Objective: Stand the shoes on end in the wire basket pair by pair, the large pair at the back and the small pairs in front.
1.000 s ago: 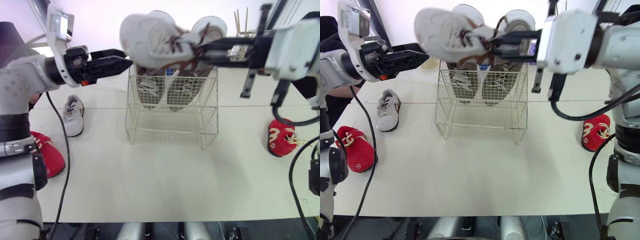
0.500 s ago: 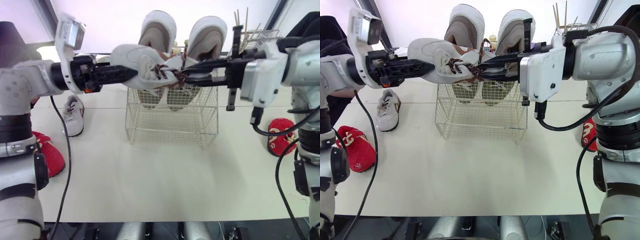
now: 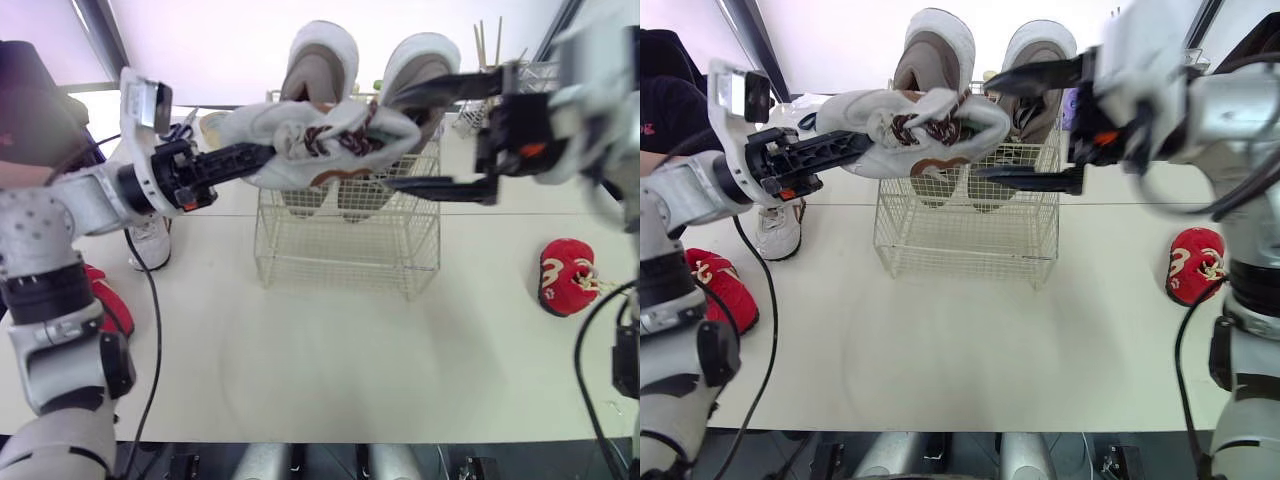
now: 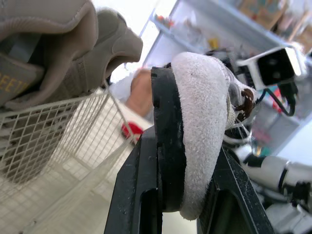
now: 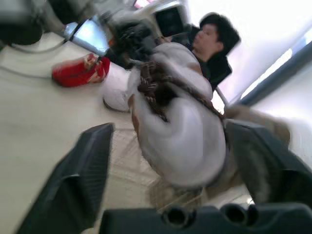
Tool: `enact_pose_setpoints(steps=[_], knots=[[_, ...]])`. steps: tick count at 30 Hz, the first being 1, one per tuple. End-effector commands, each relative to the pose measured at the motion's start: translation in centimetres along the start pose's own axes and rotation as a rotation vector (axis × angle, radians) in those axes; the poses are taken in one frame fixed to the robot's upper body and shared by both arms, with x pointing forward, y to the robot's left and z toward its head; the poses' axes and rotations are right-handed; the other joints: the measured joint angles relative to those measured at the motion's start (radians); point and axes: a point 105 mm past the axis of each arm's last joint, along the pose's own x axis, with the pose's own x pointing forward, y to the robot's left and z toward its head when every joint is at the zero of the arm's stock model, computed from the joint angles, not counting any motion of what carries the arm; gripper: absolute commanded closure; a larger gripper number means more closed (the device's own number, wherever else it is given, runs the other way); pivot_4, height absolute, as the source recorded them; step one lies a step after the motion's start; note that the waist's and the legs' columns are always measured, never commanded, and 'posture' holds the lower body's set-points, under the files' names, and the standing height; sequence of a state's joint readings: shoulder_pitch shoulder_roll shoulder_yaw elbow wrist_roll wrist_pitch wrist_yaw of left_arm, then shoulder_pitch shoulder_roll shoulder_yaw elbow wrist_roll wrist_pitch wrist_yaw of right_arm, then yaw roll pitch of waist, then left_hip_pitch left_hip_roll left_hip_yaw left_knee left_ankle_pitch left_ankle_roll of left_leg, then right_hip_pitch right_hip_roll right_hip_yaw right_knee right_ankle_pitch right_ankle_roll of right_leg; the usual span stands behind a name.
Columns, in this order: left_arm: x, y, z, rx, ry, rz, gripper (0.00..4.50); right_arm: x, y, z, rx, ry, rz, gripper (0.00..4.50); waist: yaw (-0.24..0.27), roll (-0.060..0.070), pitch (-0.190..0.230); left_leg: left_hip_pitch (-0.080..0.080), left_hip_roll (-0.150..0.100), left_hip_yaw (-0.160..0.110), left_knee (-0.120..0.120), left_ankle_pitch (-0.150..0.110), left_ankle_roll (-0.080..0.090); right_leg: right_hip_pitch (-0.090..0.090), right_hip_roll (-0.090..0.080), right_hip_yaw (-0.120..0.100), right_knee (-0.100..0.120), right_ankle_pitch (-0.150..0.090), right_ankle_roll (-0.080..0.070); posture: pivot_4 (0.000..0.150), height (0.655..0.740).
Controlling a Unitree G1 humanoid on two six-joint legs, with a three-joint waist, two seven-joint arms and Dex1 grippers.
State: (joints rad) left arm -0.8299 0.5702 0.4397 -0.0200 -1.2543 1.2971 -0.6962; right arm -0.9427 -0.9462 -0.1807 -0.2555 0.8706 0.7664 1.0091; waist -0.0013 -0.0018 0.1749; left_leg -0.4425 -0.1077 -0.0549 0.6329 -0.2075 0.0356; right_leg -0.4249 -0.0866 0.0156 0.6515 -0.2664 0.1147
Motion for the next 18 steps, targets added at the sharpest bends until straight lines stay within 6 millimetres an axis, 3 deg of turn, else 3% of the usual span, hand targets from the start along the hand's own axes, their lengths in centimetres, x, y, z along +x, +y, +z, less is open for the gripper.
enact_pose_setpoints(steps=[1,3,5,9,13,18], knots=[[-0.2,-1.2,1.1,0.049,-0.117,-0.005,4.20,-2.3,0.2,1.2,0.259,-0.105,-0.054,0.06,0.007,0.000,0.000,0.000,0.000,0.000,0.000,0.000,0.001,0.000,0.000,0.000,0.000,0.000,0.000,0.150,0.7400],[0.0,-1.2,0.8,0.043,-0.156,-0.002,4.20,-3.2,0.3,0.6,0.416,-0.186,-0.086,0.06,0.010,-0.001,0.000,0.000,0.000,0.000,0.000,0.000,0.001,0.000,0.000,0.000,0.000,0.000,0.000,0.150,0.7400],[0.4,-1.2,0.5,0.029,-0.210,-0.007,4.20,-3.4,0.4,-1.8,0.593,-0.247,-0.150,0.06,0.013,-0.003,-0.002,0.000,0.000,0.000,0.000,0.000,0.001,0.000,0.000,0.000,0.000,0.000,0.000,0.150,0.7400],[1.5,-1.5,0.3,0.010,-0.275,-0.019,4.20,-1.5,2.1,-4.9,0.754,-0.274,-0.183,0.06,0.013,-0.003,-0.002,0.000,0.000,0.001,0.001,0.000,0.001,0.001,0.000,0.001,0.001,0.000,0.000,0.150,0.7400],[2.4,-1.7,-0.1,-0.016,-0.298,-0.030,4.20,1.3,2.3,-5.2,0.864,-0.393,-0.185,0.06,0.008,-0.003,-0.002,0.000,0.000,0.002,0.002,0.001,-0.001,0.000,0.000,0.001,0.002,0.000,0.000,0.150,0.7400],[2.9,-1.8,-1.1,-0.045,-0.285,-0.034,4.20,4.1,1.0,-3.5,0.914,-0.545,-0.178,0.06,0.004,-0.003,-0.002,0.001,0.000,0.001,0.002,0.004,-0.005,-0.001,0.001,0.001,0.003,0.000,-0.001,0.150,0.7400]])
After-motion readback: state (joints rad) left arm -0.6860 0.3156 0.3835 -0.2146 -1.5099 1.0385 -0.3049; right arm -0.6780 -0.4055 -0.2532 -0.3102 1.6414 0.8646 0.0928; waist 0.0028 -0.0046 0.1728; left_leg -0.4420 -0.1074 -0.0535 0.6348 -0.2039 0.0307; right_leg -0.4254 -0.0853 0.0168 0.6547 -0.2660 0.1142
